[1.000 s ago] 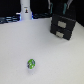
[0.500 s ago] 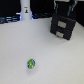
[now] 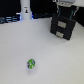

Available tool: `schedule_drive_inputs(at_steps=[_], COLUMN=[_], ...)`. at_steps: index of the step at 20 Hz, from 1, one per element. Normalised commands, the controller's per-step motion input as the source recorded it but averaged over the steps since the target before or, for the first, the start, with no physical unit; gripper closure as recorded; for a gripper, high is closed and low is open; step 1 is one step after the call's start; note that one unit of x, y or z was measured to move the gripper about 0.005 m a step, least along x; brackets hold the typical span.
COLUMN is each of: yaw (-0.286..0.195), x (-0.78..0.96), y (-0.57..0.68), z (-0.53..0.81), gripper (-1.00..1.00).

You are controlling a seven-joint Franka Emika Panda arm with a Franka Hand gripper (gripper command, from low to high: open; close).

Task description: Open the kcup holder, insert the kcup into the holder, and close the kcup holder

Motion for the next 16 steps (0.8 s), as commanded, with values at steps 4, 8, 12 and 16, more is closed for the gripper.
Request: schedule_drive_inputs(at_steps=[4,8,12,16], yaw=[-0.134,-0.076,0.01,0.013], x=[-0.16,-0.27,-0.37,-0.4], y=[0.24,0.08,-0.03,-0.03], z=[-0.38,-0.39,-0.39,-0.39], gripper=[-1.0,-1.0,-1.0,-1.0])
